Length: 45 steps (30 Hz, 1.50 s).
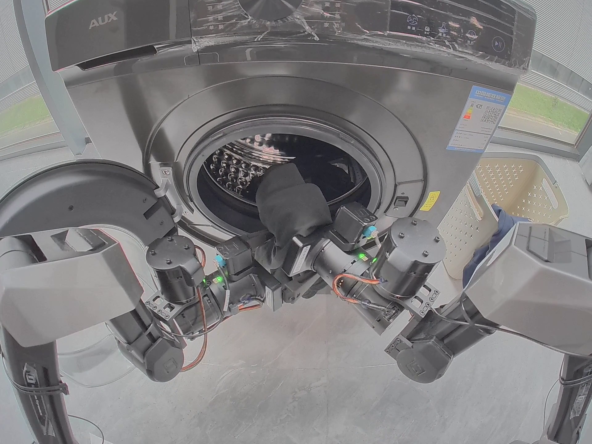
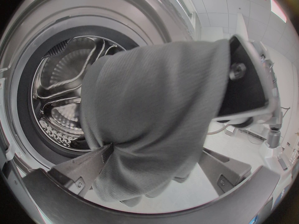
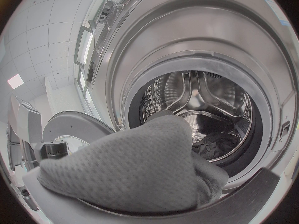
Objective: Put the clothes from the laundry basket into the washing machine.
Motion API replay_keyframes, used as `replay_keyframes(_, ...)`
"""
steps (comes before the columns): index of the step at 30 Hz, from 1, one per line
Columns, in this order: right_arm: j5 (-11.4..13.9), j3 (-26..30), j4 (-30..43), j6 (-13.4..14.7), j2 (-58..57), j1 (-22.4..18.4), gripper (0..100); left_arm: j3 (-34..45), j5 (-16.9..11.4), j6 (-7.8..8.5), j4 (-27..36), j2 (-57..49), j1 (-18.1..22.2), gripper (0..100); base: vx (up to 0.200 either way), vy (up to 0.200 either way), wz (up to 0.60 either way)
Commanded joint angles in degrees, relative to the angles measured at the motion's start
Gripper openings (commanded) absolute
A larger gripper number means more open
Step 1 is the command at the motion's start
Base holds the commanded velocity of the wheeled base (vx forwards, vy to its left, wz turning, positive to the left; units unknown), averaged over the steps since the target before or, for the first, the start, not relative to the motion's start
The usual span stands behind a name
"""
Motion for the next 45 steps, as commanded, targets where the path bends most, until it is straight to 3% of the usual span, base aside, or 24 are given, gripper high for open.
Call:
replay_keyframes(1,-0.55,0.41,-0.06,0.12,-0.33,0.81,0,-3.31,1.75,-0.05,-0.01,3.75,0.70,100,0.000,0.000,0.00)
replay_keyframes(11,-0.63,1.73,-0.32,0.56,-0.59,1.16,0,-8.67,5.97,-0.57,-0.01,6.47,1.58,100,0.000,0.000,0.00)
replay_keyframes(12,-0.63,1.73,-0.41,0.65,-0.59,1.08,0,-8.76,6.06,-0.75,-0.01,6.47,1.67,0,0.000,0.000,0.00)
replay_keyframes(18,-1.51,2.43,-0.32,1.09,-1.82,-0.24,0,-8.32,6.23,-1.80,-0.19,5.68,2.64,0,0.000,0.000,0.00)
replay_keyframes(27,-1.86,7.27,0.03,1.88,-1.65,-3.32,0,-5.42,6.85,-4.97,-0.19,-0.30,3.43,0,0.000,0.000,0.00)
replay_keyframes(34,-1.78,7.18,-0.58,1.70,-0.07,-2.00,0,-3.22,6.85,-5.23,-0.28,-2.49,3.34,0,0.000,0.000,0.00)
replay_keyframes(35,-1.16,9.11,-0.67,1.44,-0.33,-1.91,100,-2.96,6.94,-5.32,-0.28,-2.49,3.43,0,0.000,0.000,0.00)
replay_keyframes(41,0.25,15.26,-1.81,1.09,-4.20,0.20,100,-2.34,7.82,-5.32,-0.28,-3.72,3.43,0,0.000,0.000,0.00)
replay_keyframes(45,5.69,27.75,-2.08,-0.85,-10.35,1.69,100,1.87,7.90,-5.76,-0.28,-7.85,3.43,0,0.000,0.000,0.00)
